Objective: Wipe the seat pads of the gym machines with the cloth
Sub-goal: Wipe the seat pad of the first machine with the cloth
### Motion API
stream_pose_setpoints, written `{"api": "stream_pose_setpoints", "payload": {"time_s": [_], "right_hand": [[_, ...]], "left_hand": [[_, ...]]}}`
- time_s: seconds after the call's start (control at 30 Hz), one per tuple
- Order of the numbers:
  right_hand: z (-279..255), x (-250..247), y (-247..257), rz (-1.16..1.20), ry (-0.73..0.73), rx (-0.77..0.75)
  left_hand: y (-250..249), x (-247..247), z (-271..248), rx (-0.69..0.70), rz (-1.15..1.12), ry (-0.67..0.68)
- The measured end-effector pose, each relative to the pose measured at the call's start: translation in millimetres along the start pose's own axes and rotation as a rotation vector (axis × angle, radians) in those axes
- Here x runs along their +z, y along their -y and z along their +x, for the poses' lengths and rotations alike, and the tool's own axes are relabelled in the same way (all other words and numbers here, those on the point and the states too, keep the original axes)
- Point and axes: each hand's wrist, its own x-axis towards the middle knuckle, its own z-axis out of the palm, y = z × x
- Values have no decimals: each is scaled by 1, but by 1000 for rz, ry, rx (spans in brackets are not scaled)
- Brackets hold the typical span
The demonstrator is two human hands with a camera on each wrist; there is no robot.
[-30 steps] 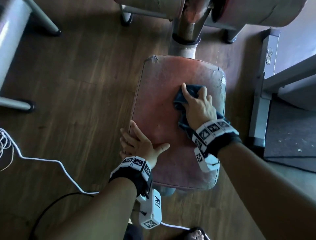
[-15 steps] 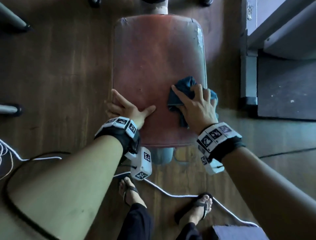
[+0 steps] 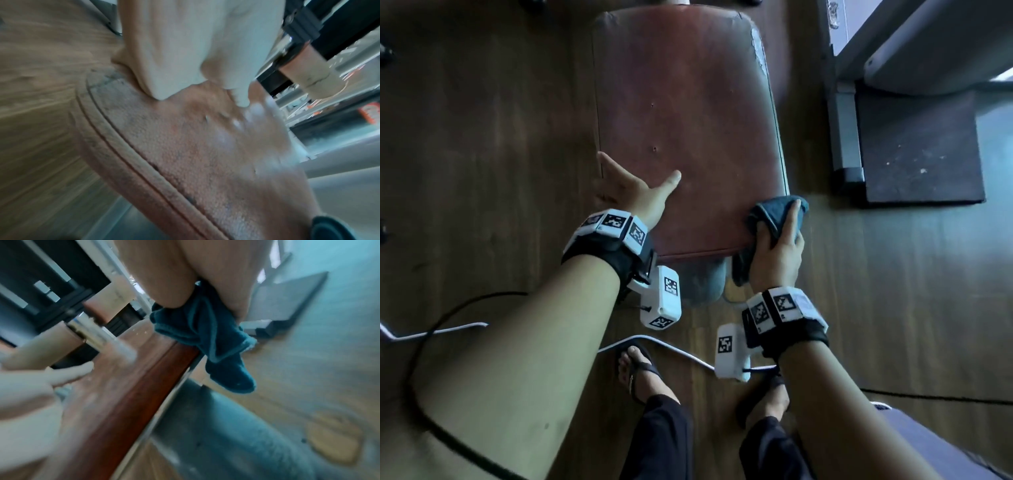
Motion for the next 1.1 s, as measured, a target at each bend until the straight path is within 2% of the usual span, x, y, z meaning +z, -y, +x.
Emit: {"api": "stream_pose_setpoints", "payload": {"time_s": [0.13, 0.27, 0.43, 0.53, 0.67, 0.77, 0.87, 1.03, 1.1], "right_hand": [[-15, 18, 11, 113, -87, 231], [-28, 32, 19, 250, -82, 420], [-11, 29, 13, 393, -163, 392], [-23, 42, 18, 425, -192, 415], [-40, 51, 20, 425, -145, 386], [-27, 45, 14, 408, -210, 352], [-27, 53, 23, 467, -262, 401], [-76, 94, 38, 484, -153, 411], [-76, 94, 35, 500, -155, 416]], "left_hand": [[18, -18, -3, 114, -86, 102], [63, -38, -12, 347, -87, 99], [99, -59, -7, 511, -94, 168], [107, -63, 1, 573, -97, 182], [111, -64, 6, 582, -129, 190], [111, -66, 6, 579, -128, 172], [110, -69, 9, 590, -94, 173], [109, -82, 20, 603, 39, 186], [107, -86, 25, 612, 74, 153]]}}
